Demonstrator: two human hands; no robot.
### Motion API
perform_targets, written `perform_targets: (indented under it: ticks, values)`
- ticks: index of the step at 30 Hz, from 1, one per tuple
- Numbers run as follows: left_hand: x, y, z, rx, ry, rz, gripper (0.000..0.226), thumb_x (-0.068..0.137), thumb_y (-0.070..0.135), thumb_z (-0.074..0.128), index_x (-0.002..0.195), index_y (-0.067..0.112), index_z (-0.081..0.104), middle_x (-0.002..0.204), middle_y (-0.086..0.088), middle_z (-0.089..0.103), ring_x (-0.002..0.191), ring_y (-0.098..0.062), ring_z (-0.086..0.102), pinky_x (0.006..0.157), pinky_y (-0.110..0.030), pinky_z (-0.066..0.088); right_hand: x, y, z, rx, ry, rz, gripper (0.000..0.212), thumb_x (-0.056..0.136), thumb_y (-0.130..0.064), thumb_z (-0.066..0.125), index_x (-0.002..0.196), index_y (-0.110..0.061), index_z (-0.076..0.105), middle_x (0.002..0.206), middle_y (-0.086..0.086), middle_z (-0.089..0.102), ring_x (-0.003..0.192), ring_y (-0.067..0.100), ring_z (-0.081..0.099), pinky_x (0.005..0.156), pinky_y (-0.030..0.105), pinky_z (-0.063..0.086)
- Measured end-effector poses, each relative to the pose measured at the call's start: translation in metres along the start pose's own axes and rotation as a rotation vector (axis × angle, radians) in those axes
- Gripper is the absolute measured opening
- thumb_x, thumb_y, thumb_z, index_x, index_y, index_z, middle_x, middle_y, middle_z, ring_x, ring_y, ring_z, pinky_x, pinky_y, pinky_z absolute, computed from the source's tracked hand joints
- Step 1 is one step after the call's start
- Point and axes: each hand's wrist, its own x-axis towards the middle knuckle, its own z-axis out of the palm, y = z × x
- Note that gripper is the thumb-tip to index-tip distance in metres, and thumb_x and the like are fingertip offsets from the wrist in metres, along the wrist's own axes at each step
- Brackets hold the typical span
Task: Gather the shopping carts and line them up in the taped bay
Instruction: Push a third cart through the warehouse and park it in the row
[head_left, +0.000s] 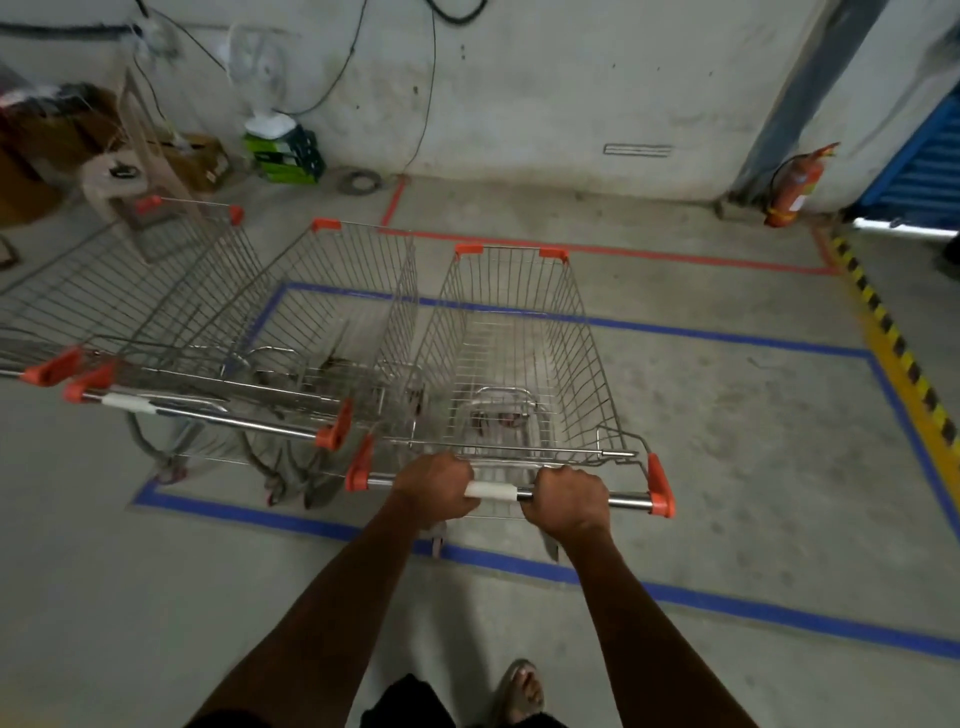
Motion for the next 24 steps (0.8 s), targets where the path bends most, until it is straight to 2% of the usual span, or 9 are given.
perform_targets:
  ticks: [6, 11, 16, 21, 24]
  values:
    - [0.014, -0.010, -0.006, 0.082, 0.012, -0.005, 0.039, 0.087, 0.054, 0.060, 0.106, 0.022, 0.071, 0.104, -0.005, 0.071, 0.097, -0.026, 0.069, 0.081, -0.035, 0.051, 0.014, -0.006, -0.001, 0.001, 0.018, 0.021, 0.037, 0.091, -0.059, 0.055, 0.098, -0.025, 0.068, 0.079, -0.005, 0.060, 0.071, 0.019, 0.059, 0.067, 0.031, 0.046]
    - [0.023, -0.017, -0.011, 0.084, 0.000, 0.003, 0.037, 0.085, 0.053, 0.061, 0.102, 0.022, 0.072, 0.100, -0.005, 0.072, 0.093, -0.027, 0.070, 0.080, -0.036, 0.054, 0.020, -0.012, -0.003, 0.031, 0.043, 0.061, 0.034, 0.089, -0.055, 0.057, 0.095, -0.025, 0.069, 0.083, -0.004, 0.067, 0.075, 0.021, 0.067, 0.067, 0.031, 0.048]
    - [0.029, -0.026, -0.011, 0.075, -0.013, 0.047, 0.036, 0.087, 0.051, 0.062, 0.104, 0.022, 0.071, 0.100, -0.004, 0.071, 0.093, -0.026, 0.069, 0.079, -0.035, 0.053, 0.021, -0.018, -0.004, 0.019, 0.043, 0.081, 0.032, 0.091, -0.053, 0.055, 0.092, -0.024, 0.068, 0.076, -0.006, 0.056, 0.069, 0.019, 0.059, 0.064, 0.029, 0.042]
    - [0.035, -0.036, -0.011, 0.066, -0.004, 0.053, 0.035, 0.087, 0.052, 0.062, 0.106, 0.023, 0.070, 0.102, -0.002, 0.070, 0.094, -0.024, 0.068, 0.080, -0.034, 0.052, 0.025, -0.026, -0.006, 0.038, 0.037, 0.101, 0.033, 0.090, -0.055, 0.057, 0.094, -0.024, 0.067, 0.079, -0.006, 0.058, 0.076, 0.019, 0.066, 0.068, 0.031, 0.048]
    - [0.039, -0.043, -0.011, 0.076, 0.009, 0.065, 0.035, 0.086, 0.052, 0.062, 0.104, 0.023, 0.070, 0.101, -0.003, 0.070, 0.094, -0.025, 0.068, 0.079, -0.035, 0.052, 0.027, -0.033, -0.003, 0.037, 0.062, 0.123, 0.034, 0.090, -0.057, 0.058, 0.091, -0.024, 0.067, 0.077, -0.006, 0.058, 0.071, 0.018, 0.062, 0.065, 0.030, 0.047]
